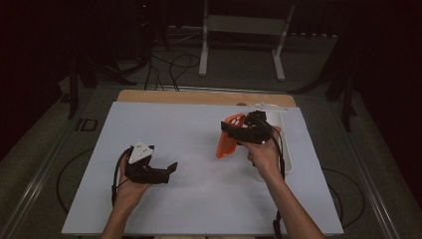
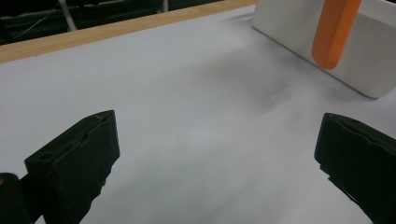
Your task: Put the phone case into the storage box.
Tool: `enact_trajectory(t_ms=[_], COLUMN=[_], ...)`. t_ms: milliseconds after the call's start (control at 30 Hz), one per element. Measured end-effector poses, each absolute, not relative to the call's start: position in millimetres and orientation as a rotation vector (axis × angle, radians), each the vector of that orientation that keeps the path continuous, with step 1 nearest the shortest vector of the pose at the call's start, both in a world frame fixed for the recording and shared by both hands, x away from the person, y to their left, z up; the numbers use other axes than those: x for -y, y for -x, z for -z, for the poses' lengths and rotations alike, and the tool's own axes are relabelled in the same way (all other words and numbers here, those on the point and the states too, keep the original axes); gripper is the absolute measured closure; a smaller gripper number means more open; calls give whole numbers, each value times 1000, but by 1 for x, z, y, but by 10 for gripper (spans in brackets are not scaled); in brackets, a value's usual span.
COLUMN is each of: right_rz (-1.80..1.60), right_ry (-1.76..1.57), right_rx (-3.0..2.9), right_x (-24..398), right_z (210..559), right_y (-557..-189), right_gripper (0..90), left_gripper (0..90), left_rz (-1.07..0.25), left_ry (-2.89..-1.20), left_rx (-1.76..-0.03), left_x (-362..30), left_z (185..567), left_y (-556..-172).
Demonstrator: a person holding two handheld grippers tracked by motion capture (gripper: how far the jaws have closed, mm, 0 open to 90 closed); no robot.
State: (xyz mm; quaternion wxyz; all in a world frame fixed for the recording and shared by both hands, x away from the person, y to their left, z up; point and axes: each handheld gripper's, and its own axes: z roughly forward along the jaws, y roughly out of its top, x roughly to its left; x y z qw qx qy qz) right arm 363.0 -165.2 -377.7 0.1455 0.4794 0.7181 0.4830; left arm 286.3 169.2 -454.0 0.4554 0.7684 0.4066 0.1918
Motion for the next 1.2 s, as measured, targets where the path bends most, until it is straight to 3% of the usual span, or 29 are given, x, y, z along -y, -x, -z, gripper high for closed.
enact_trajectory(t_ms=[1200], right_rz=[-1336], right_ry=[-1350], right_rx=[-2044], right_x=[175], right_z=[362], right_y=[-379], right_gripper=[163], left_gripper=[2], left_rz=[-514], left_ry=[-1868], left_rx=[-983], left_x=[-194], left_z=[461], left_y=[-278])
